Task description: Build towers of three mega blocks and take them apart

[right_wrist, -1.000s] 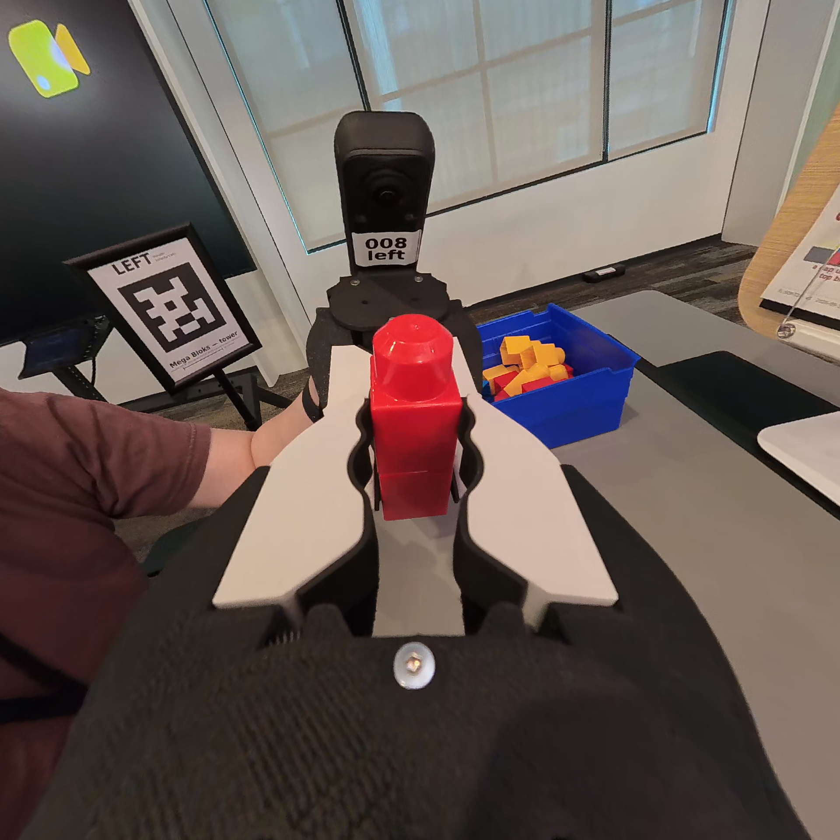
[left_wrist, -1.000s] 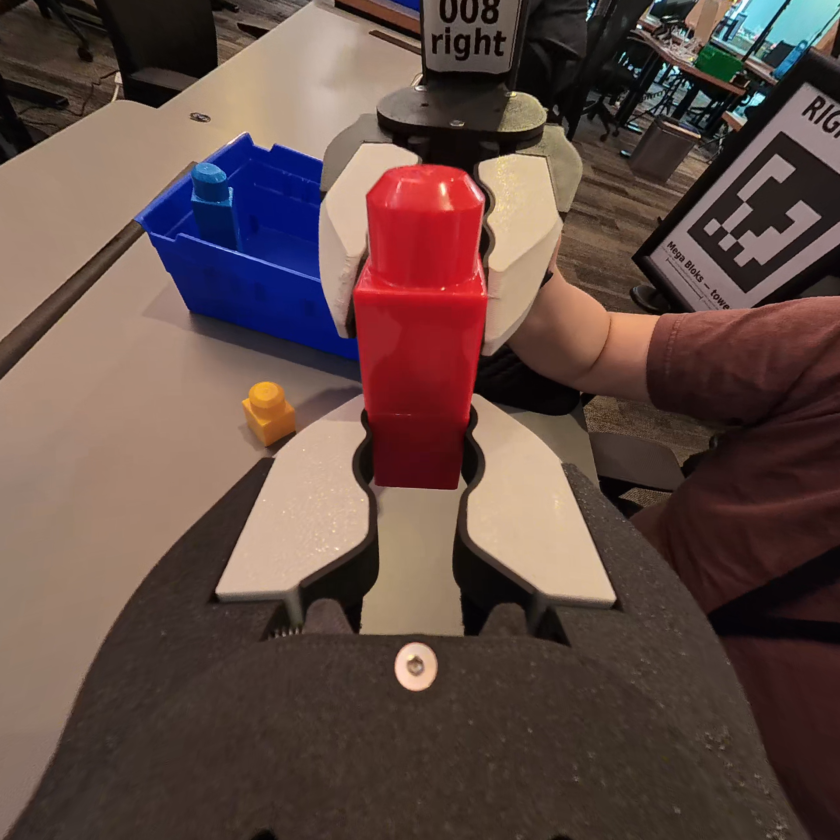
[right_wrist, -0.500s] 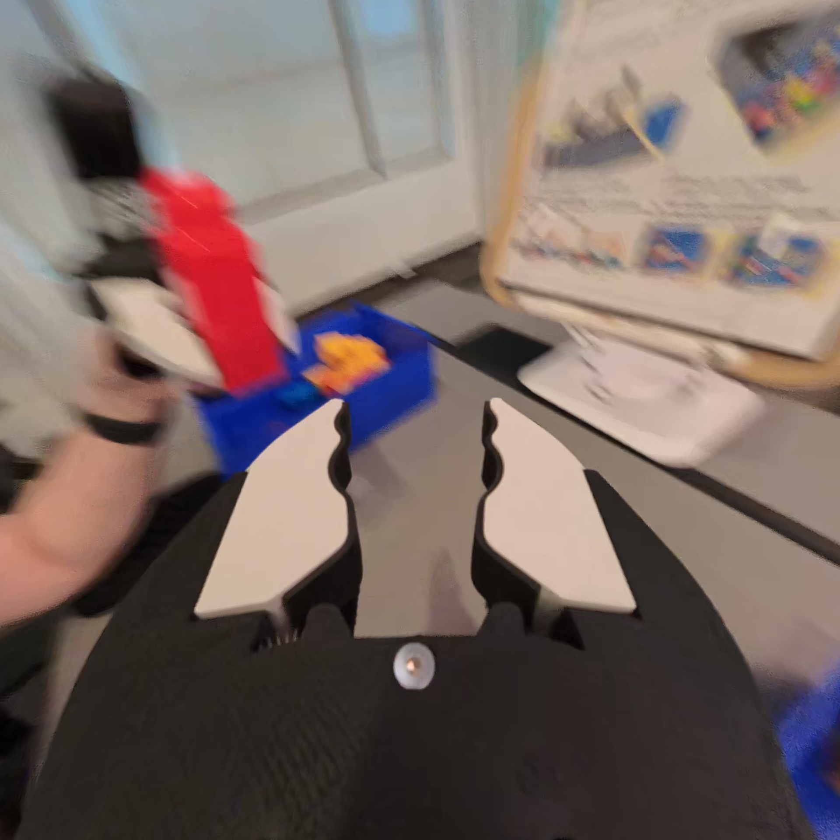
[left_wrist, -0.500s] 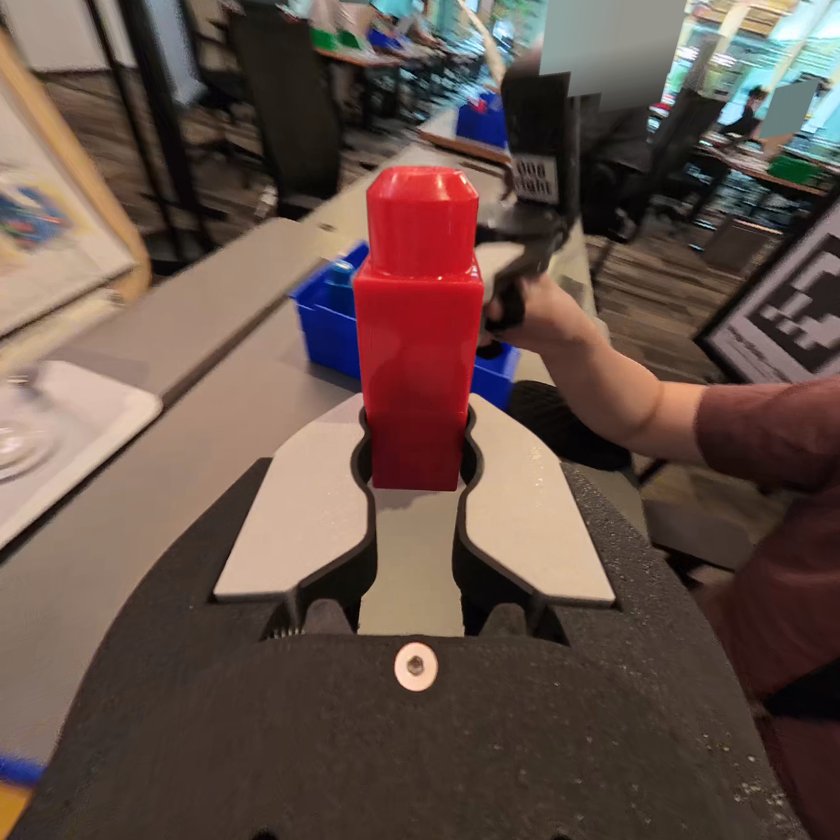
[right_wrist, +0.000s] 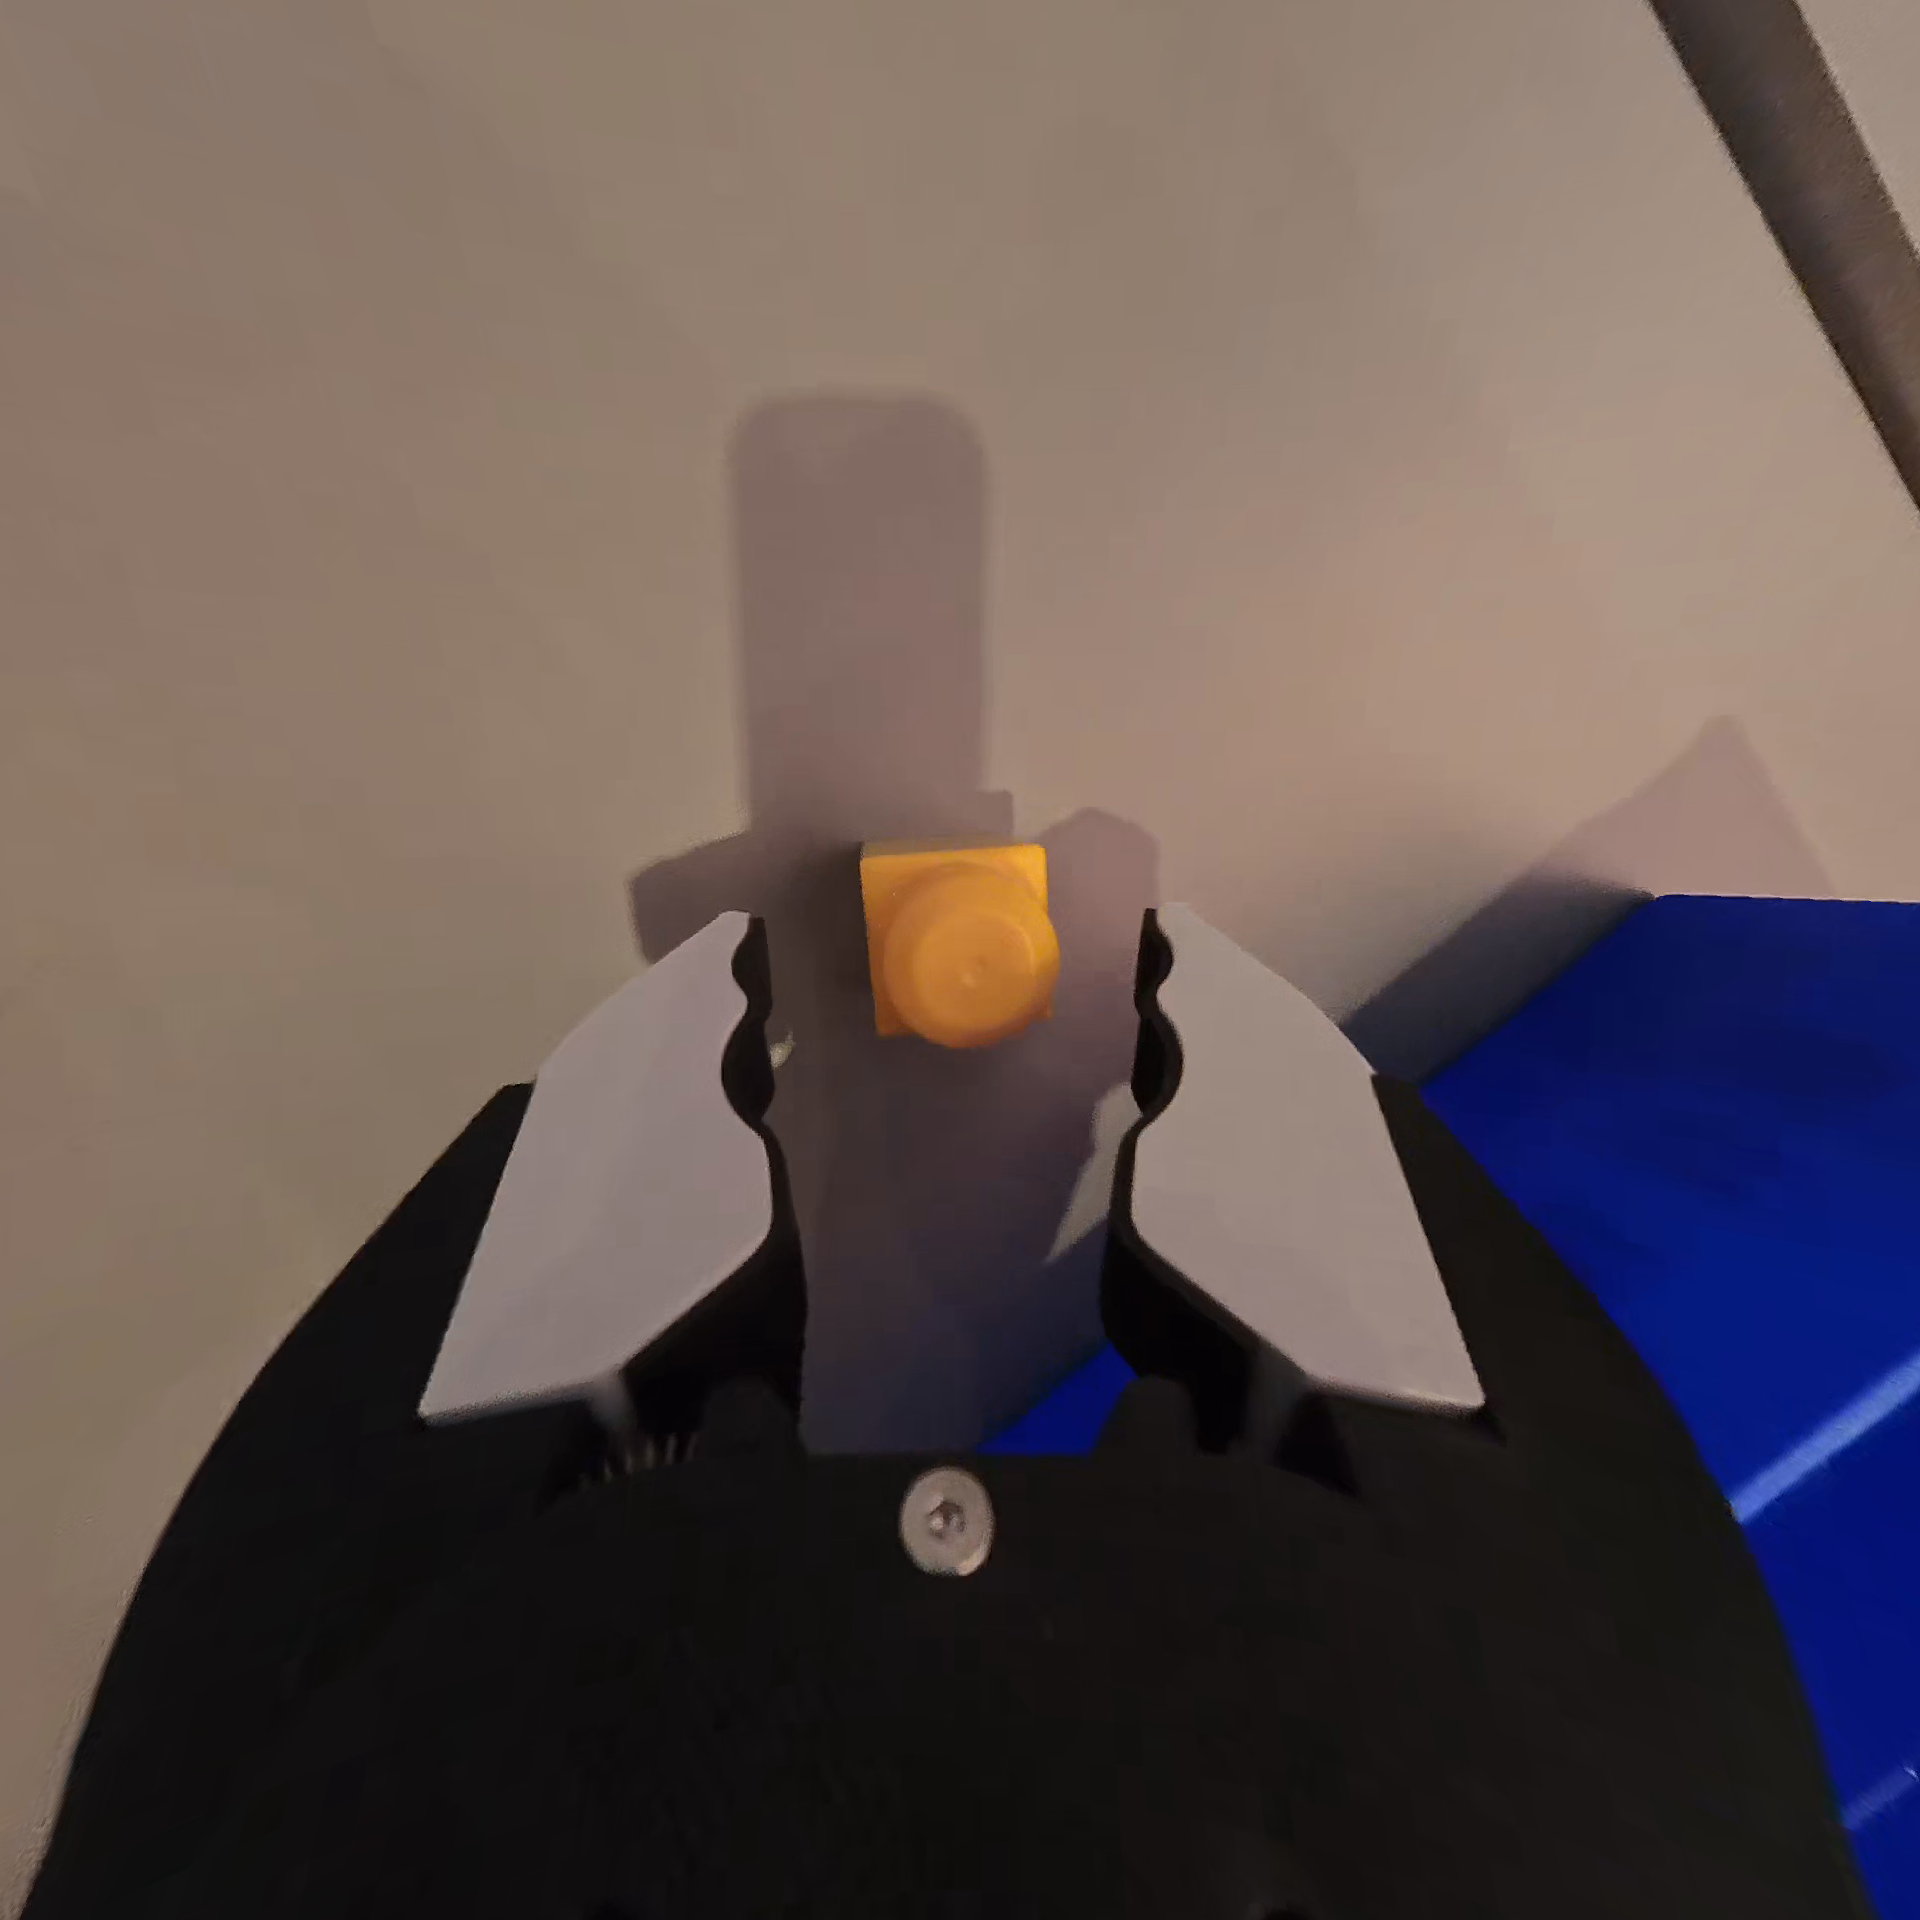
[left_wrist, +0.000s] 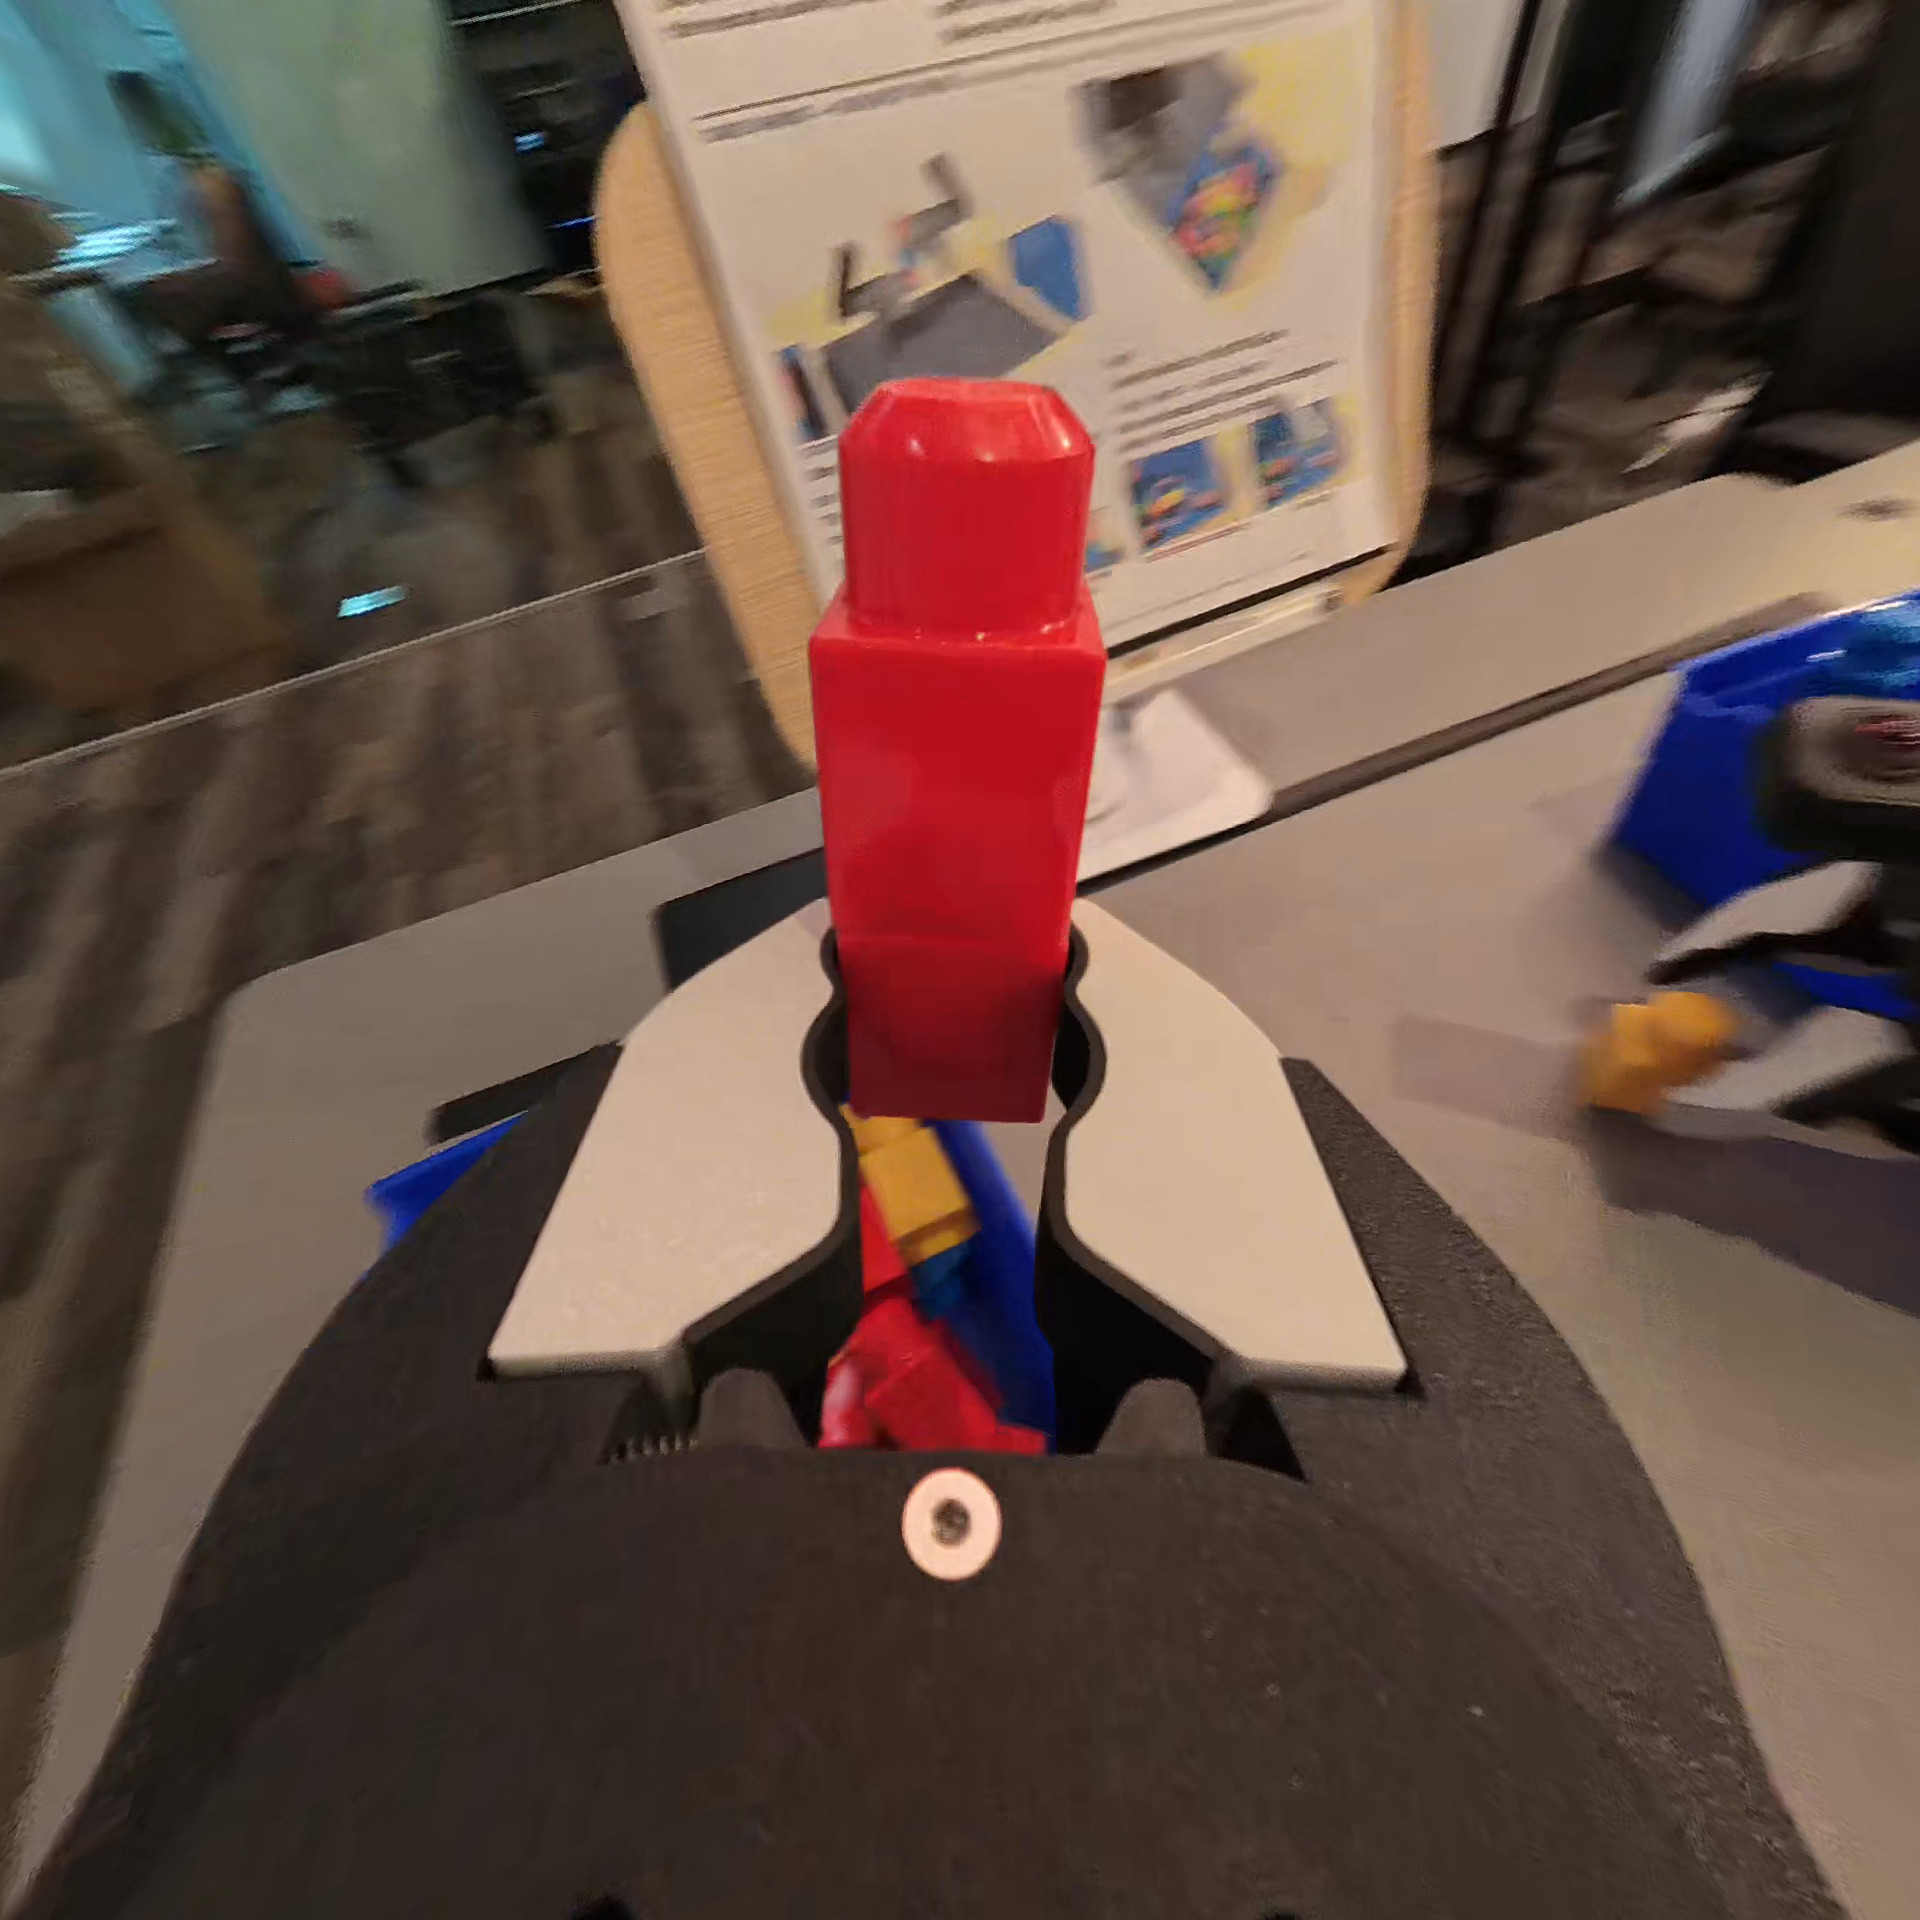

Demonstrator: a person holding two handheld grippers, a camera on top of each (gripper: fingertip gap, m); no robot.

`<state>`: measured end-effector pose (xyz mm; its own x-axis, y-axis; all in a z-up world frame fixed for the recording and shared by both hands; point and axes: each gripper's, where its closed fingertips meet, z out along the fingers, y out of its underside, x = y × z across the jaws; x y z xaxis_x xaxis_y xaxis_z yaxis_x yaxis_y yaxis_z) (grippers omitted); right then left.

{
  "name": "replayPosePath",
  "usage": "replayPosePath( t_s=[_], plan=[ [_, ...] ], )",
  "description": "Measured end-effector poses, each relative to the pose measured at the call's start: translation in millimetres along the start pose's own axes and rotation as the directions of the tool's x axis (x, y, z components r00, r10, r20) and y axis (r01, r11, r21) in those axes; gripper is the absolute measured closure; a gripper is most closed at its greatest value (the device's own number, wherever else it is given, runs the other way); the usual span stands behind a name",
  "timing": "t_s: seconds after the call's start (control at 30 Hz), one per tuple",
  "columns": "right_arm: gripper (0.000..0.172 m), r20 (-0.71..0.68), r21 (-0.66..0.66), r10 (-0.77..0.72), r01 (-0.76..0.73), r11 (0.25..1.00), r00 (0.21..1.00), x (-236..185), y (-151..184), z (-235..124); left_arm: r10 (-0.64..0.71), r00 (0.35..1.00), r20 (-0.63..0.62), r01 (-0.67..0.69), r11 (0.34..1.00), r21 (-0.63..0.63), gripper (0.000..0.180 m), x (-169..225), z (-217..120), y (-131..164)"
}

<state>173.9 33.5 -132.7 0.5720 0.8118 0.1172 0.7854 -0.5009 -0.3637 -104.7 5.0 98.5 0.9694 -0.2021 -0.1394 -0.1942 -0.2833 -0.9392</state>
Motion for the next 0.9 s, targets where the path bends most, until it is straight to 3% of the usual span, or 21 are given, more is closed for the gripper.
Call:
replayPosePath(
  t_s=[0.2,0.23,0.6,0.8,0.83,0.9],
  plan=[
    [0.124,0.019,-0.029,-0.013,0.014,0.999,1.000,-4,4,7,0.070,0.978,0.195,-0.056,0.995,-0.077,0.145,-28,-3,10],
    [0.135,0.011,-0.033,-0.015,0.016,0.999,1.000,-3,5,8,0.087,0.971,0.221,-0.069,0.994,-0.089,0.145,-31,-4,10],
    [0.135,0.030,-0.018,-0.034,0.035,0.999,0.999,-6,3,9,0.211,0.924,0.318,-0.165,0.972,-0.166,0.145,-32,-6,13],
    [0.135,0.028,0.018,-0.069,0.068,0.998,0.997,-9,-3,0,0.217,0.941,0.258,-0.176,0.969,-0.174,0.145,-21,0,16],
    [0.135,0.042,0.055,-0.074,0.072,0.996,0.996,-12,-9,-8,0.202,0.957,0.209,-0.169,0.972,-0.164,0.145,-13,2,16],
    [0.135,0.128,0.180,-0.085,0.061,0.982,0.988,-26,-26,-37,0.133,0.991,-0.010,-0.133,0.983,-0.128,0.145,21,9,17]
  ],
)
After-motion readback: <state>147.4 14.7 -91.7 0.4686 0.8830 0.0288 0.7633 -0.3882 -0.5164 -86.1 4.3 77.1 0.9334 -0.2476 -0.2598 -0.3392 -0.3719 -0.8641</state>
